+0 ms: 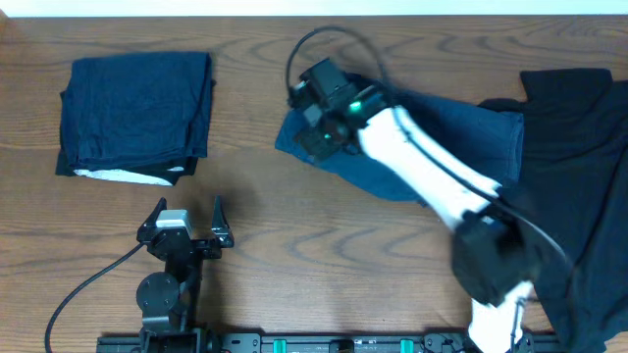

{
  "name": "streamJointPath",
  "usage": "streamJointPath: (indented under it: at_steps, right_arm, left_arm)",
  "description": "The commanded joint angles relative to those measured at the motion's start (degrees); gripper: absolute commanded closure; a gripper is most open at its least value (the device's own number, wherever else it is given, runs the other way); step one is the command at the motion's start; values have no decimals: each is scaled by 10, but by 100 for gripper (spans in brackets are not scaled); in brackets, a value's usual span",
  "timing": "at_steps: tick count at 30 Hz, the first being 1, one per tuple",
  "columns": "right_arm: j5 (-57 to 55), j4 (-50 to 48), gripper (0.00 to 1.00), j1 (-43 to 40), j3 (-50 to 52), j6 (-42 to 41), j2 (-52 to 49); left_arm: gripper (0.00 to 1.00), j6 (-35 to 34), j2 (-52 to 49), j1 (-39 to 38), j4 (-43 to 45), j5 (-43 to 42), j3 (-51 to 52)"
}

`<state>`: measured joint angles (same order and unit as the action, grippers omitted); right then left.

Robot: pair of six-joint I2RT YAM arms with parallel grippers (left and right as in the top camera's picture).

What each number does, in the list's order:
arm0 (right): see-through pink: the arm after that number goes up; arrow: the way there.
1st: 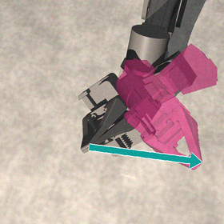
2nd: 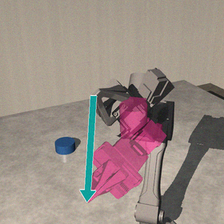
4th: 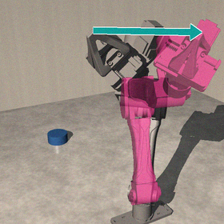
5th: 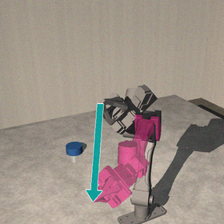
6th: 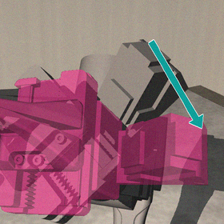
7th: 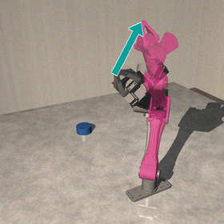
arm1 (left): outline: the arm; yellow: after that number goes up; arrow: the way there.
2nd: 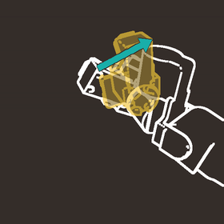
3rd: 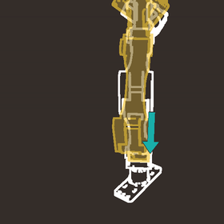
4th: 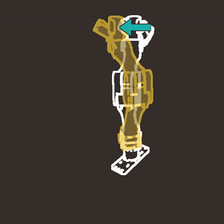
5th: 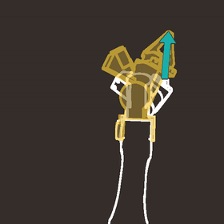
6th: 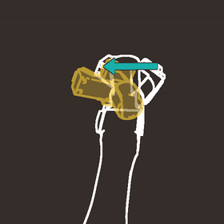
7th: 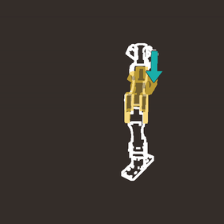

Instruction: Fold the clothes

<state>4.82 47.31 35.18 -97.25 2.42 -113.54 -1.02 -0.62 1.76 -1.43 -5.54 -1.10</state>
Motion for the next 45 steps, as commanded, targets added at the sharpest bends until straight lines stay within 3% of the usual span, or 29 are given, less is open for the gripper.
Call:
streamJointPath:
  at_steps: [1, 3, 5, 8, 10, 25, 33, 37, 45]
  right_arm:
    - [-35, 36, 33, -49, -9, -11, 113]
    - [-59, 74, 42, -87, -9, -26, 145]
    - [-61, 113, 58, -137, -9, -31, 167]
    - [-61, 166, 91, -209, -9, -54, 173]
    - [-61, 188, 99, -254, -5, -66, 168]
    - [10, 189, 99, -504, 61, -53, 38]
    - [29, 152, 99, -560, 85, -8, -43]
    - [116, 140, 99, -576, 85, 41, -63]
    - [145, 130, 99, -593, 85, 39, -64]
  left_arm:
    - [2, 8, 3, -2, -20, -4, 9]
    - [2, 8, 3, -2, -20, -4, 9]
    - [2, 8, 3, -2, -20, -4, 9]
    - [2, 8, 3, -2, -20, -4, 9]
    - [2, 8, 3, -2, -20, -4, 9]
    - [2, 8, 3, -2, -20, -4, 9]
    - [2, 8, 3, -2, -20, -4, 9]
    - [2, 8, 3, -2, -20, -4, 9]
    - [2, 8, 3, -2, -20, -4, 9]
